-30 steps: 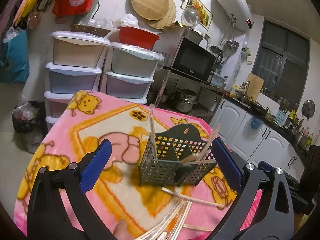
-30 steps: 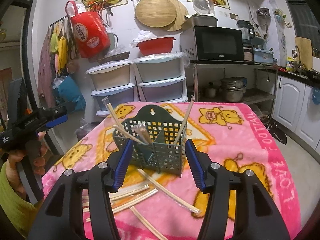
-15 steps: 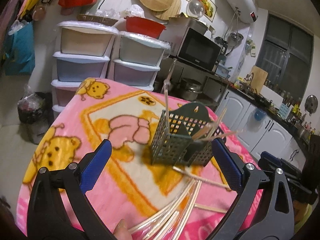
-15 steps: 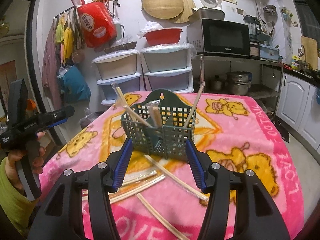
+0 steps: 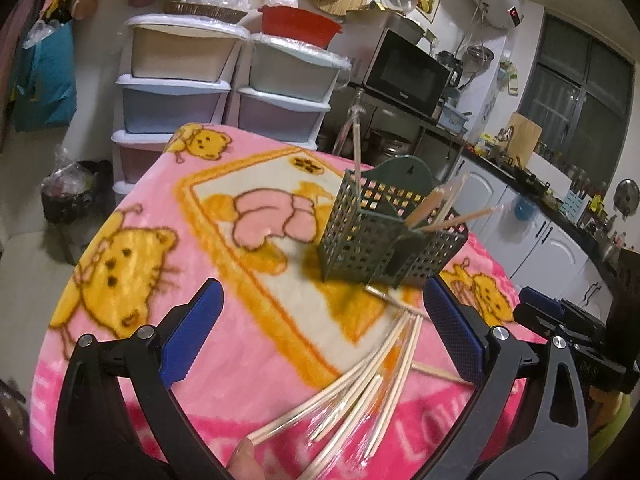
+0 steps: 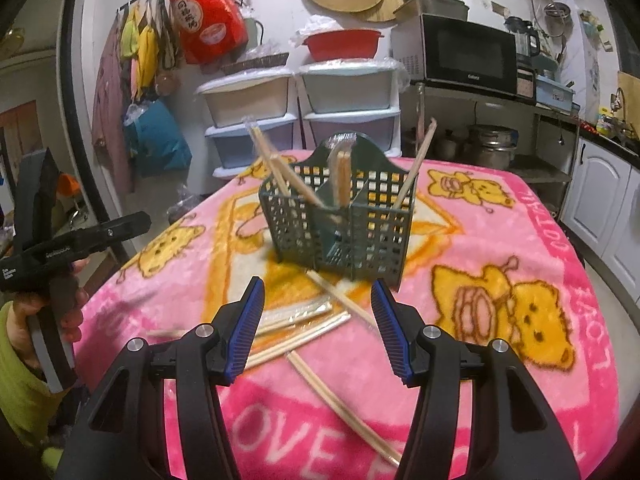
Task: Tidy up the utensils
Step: 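Open the right tool to release the chopsticks and withdraw it, then lower the right tool onto a wrapped chopstick pair and close on it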
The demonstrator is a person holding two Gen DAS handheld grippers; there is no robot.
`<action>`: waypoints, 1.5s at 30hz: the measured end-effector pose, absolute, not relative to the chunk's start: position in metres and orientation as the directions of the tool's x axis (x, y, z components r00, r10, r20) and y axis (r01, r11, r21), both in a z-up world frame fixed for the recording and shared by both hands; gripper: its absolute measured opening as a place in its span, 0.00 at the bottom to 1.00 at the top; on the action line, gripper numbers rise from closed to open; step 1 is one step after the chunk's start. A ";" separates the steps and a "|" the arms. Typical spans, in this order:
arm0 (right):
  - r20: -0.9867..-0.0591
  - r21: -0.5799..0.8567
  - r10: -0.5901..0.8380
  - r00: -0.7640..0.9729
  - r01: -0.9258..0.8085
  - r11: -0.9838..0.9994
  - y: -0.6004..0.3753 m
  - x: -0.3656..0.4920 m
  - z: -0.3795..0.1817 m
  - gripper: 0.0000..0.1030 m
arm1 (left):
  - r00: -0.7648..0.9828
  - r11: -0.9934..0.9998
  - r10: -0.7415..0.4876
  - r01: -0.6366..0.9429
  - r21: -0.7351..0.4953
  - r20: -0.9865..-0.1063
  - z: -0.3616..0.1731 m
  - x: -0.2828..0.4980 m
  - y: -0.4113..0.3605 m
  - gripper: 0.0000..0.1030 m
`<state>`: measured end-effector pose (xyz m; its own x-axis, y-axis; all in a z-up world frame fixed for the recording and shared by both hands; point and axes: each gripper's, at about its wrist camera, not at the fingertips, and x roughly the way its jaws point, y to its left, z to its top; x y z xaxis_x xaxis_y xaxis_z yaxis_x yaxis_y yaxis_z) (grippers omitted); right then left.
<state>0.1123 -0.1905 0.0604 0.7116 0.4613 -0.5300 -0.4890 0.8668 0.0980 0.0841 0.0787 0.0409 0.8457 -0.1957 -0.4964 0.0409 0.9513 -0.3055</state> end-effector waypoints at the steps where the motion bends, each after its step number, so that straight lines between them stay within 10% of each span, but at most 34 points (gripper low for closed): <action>1: -0.537 0.094 0.459 0.708 -0.490 0.867 -0.189 0.112 0.058 0.52 | 0.843 0.953 -0.189 0.033 -0.302 -0.504 0.038 0.083 0.081 0.90; 22: -0.658 0.037 0.435 0.615 -0.550 0.834 -0.156 0.114 0.010 0.51 | 0.788 0.956 -0.165 -0.020 -0.291 -0.594 -0.005 0.057 0.107 0.89; 31: -0.701 0.019 0.417 0.579 -0.570 0.822 -0.148 0.115 -0.008 0.51 | 0.732 0.961 -0.198 0.013 -0.277 -0.652 -0.026 0.048 0.104 0.63; 45: -0.779 -0.061 0.345 0.524 -0.611 0.789 -0.130 0.140 -0.040 0.36 | 0.652 0.974 -0.203 0.060 -0.218 -0.731 -0.054 0.046 0.095 0.51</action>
